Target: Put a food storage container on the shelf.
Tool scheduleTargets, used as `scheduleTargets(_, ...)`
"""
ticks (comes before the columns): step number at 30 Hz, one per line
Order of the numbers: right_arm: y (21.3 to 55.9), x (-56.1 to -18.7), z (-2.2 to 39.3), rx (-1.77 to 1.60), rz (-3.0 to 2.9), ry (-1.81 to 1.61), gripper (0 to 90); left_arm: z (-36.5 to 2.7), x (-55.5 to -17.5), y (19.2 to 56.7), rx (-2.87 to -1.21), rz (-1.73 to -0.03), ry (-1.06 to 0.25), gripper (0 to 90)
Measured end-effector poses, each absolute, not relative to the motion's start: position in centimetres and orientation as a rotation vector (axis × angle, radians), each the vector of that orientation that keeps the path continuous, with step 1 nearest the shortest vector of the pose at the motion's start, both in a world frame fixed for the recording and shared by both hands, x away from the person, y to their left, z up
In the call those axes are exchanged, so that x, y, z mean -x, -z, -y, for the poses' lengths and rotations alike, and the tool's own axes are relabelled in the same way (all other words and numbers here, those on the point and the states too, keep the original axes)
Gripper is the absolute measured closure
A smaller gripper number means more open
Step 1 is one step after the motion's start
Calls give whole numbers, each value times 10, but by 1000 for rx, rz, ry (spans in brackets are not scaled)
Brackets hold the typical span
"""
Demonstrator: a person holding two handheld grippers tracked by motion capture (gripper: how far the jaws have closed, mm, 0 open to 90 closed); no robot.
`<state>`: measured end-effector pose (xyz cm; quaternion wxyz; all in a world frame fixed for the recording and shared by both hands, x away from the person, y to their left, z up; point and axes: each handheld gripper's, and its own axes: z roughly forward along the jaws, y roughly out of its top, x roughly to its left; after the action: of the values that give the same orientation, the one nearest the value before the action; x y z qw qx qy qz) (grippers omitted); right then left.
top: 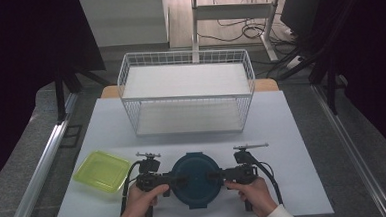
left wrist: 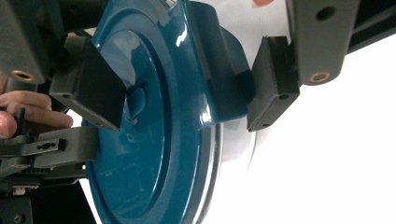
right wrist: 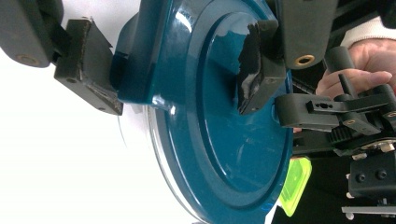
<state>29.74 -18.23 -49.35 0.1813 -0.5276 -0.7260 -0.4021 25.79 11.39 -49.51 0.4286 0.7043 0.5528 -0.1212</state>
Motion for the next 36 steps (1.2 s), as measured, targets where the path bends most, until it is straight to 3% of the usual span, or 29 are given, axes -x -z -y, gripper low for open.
scheduleTargets(36, 471, -299, 188, 1469, 2103, 1254, 360, -113, -262, 474, -1754, -1337, 254, 353)
